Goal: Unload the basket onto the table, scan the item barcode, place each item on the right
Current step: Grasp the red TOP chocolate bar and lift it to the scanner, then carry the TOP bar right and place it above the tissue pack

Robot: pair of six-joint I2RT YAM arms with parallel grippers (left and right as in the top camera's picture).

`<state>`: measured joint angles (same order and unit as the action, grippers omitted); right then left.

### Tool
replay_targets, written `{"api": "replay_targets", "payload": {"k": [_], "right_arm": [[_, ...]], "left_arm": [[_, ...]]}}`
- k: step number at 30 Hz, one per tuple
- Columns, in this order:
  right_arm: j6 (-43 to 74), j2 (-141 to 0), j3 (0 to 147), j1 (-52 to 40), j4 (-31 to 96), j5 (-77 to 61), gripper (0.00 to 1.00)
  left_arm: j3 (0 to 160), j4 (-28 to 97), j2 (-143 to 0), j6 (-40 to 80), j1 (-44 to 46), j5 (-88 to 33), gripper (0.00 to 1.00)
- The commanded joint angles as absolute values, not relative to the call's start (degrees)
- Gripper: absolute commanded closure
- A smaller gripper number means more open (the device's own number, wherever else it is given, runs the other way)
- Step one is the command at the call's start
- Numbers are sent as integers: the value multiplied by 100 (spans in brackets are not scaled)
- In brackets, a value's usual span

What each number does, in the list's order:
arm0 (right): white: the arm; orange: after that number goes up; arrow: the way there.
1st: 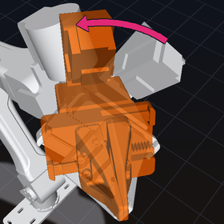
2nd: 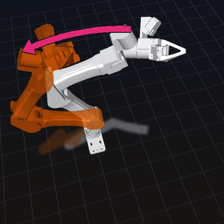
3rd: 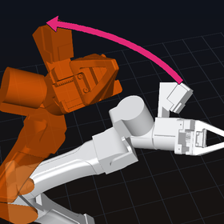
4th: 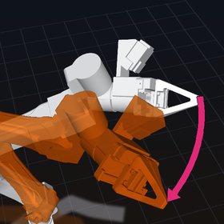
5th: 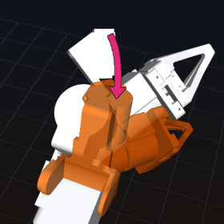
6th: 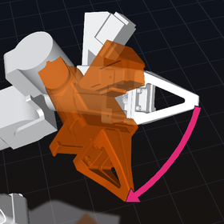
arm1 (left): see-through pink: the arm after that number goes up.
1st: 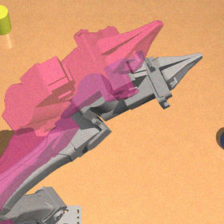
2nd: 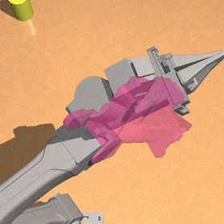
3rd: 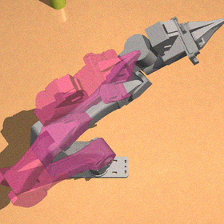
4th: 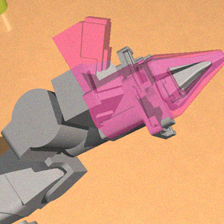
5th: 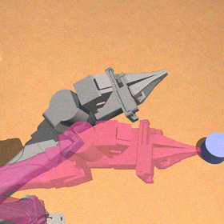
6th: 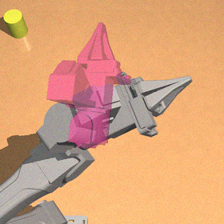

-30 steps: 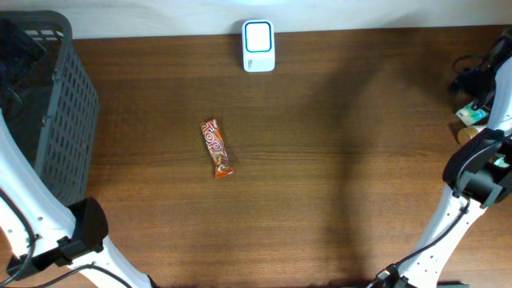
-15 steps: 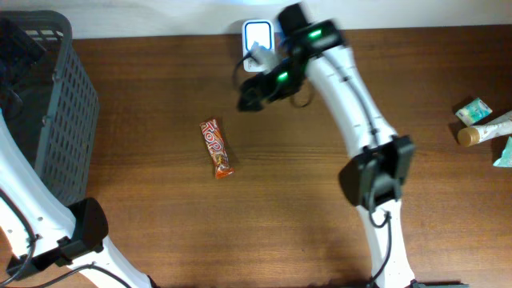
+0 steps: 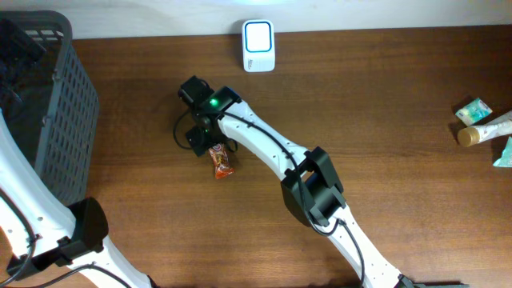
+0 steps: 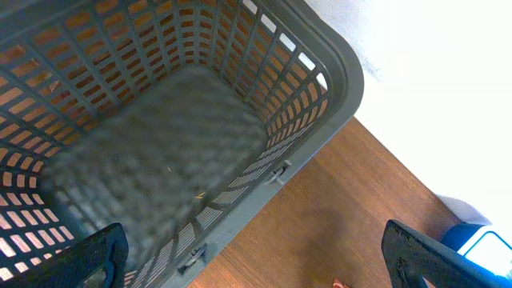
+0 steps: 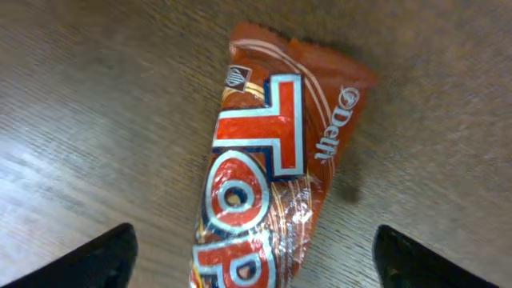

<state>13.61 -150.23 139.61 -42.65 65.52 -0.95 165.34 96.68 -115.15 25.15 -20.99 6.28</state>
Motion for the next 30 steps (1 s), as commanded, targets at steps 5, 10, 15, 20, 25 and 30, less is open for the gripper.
{"api": "replay_targets", "payload": {"k": [5, 10, 15, 20, 25, 30], "right_arm": [[1553, -15222, 13852, -4390, 6602, 73, 72], [1553, -15207, 14127, -4012, 6794, 69, 96], [1253, -14949, 15495, -2908, 6888, 45, 96], [1120, -14971, 16217, -2067, 5802, 47, 96], [1120, -15353, 16129, -2099, 4884, 47, 96], [1122, -15524, 16132, -2040, 4823, 108, 96]], "left_arm": [[16580, 9671, -11430, 2543, -2117, 672, 1], [16580, 9668, -11430, 2543, -2117, 672, 1], [16580, 9671, -11430, 2543, -2117, 672, 1], [16580, 9671, -11430, 2543, -2117, 672, 1], [16580, 9671, -11430, 2543, -2117, 672, 1], [16580, 9671, -11430, 2543, -2117, 672, 1]]}}
